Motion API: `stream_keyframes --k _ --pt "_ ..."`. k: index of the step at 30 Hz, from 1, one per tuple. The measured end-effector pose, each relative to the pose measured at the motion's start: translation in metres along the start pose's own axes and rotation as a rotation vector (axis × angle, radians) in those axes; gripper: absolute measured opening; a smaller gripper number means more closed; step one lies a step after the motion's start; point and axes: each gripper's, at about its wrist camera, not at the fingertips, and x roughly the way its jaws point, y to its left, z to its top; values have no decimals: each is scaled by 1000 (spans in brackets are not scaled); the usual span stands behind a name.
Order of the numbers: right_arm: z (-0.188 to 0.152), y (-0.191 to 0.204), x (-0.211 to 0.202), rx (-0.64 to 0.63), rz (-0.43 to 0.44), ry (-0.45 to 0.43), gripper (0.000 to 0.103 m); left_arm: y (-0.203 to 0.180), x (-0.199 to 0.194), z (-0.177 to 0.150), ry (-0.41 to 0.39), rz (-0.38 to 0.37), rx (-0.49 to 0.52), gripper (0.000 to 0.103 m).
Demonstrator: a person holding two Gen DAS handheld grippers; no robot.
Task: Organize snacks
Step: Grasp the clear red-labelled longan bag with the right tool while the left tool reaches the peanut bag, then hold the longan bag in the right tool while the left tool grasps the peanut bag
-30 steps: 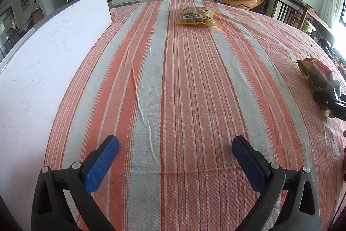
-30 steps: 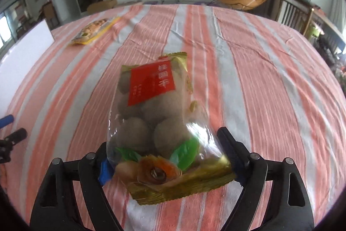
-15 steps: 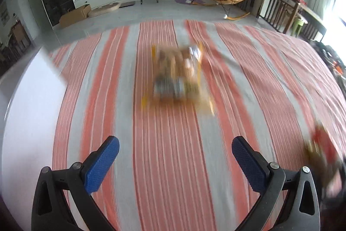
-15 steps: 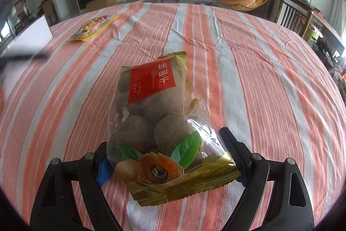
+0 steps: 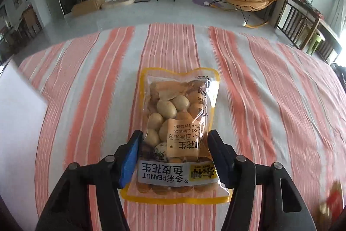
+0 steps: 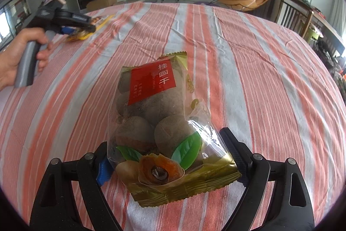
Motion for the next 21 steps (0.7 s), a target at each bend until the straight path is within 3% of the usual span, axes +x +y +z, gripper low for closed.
stream_keyframes --k 3,10,12,13,15,21 --pt "0 0 0 0 0 0 89 5 -30 -42 8 7 12 59" --pt "0 0 0 1 0 0 89 4 -122 -186 21 -37 58 59" --pt "0 0 0 1 0 0 89 3 -137 -212 16 -50 52 62" --pt "0 0 0 1 0 0 89 1 -142 -220 10 -48 51 65" --pt "0 0 0 1 0 0 89 -1 -143 -229 3 -54 64 90" --pt "0 0 0 2 1 0 89 -5 -130 -225 -31 -26 118 103"
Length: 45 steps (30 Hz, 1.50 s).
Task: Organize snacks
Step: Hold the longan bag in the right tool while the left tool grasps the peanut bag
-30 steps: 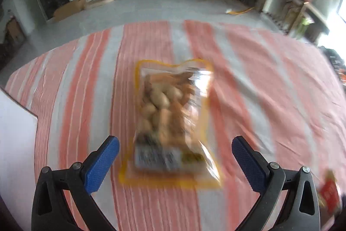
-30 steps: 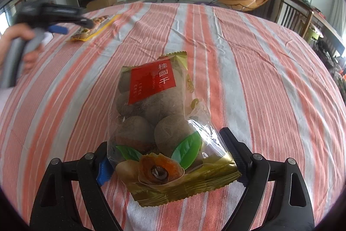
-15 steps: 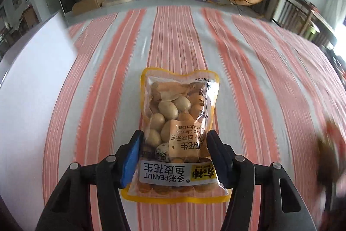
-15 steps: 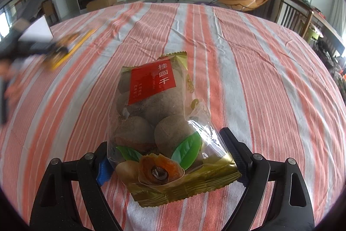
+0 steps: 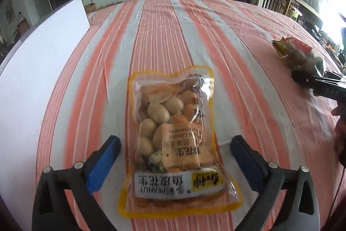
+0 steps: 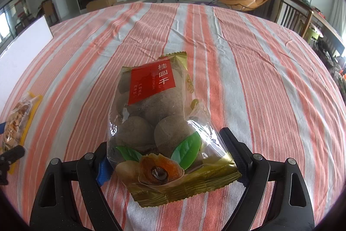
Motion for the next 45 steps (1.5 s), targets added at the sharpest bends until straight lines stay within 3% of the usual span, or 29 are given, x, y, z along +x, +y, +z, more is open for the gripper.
stream_keyframes --k 3,45 --pt "0 0 0 0 0 0 89 4 2 1 -27 2 -19 103" --pt "0 0 -1 -1 -1 0 89 5 4 1 -28 5 -21 103"
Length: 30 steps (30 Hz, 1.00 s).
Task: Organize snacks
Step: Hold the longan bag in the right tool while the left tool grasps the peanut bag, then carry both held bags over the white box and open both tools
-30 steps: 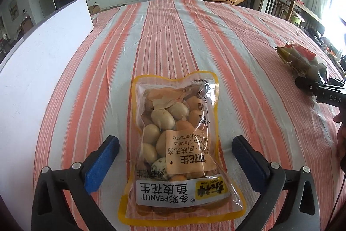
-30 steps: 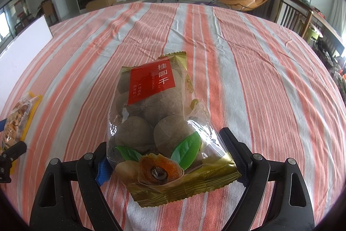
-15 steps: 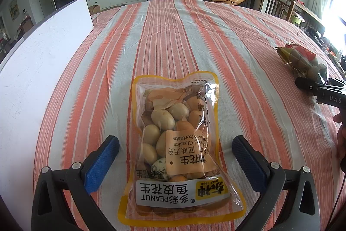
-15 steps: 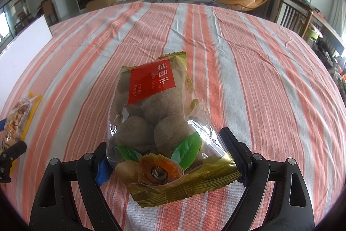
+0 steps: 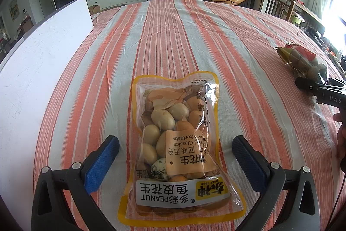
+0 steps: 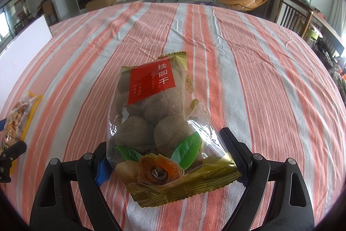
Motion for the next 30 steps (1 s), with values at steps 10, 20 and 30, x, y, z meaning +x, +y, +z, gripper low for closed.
stream_keyframes --k 10,20,30 --pt "0 0 0 0 -1 0 89 0 0 0 0 0 0 103" --pt "2 1 2 -10 14 21 96 0 0 0 0 0 0 103" --pt "39 -14 -4 46 78 237 95 3 5 12 120 -12 2 100"
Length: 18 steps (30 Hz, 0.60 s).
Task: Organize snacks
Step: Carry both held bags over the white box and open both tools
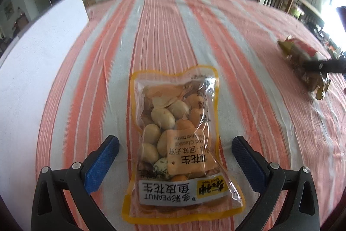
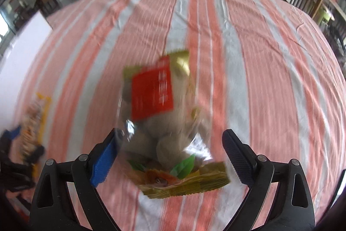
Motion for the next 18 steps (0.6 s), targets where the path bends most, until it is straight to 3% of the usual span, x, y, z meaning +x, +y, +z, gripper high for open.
stream_keyframes --k 1,2,3,5,10,14,16,18 --pt "4 -2 -3 5 5 10 94 0 -1 1 4 3 -4 93" --pt "8 -3 -4 4 16 39 91 0 -7 2 -25 6 0 67" --pt "9 -3 -4 -1 29 56 74 -1 -10 2 -37 -4 8 59" --pt "10 -2 -11 -3 10 60 65 2 -12 1 -33 -34 -4 55" --pt "4 2 -39 17 29 6 65 22 -29 -13 -69 -156 -115 54" --pt "2 18 -64 52 130 -30 65 40 -70 -15 -132 -263 -192 54" --pt "7 42 -72 42 197 -41 65 55 -93 -9 -164 -309 -235 54" --pt "17 80 -86 3 283 -60 65 80 -125 -3 -223 -306 -264 54"
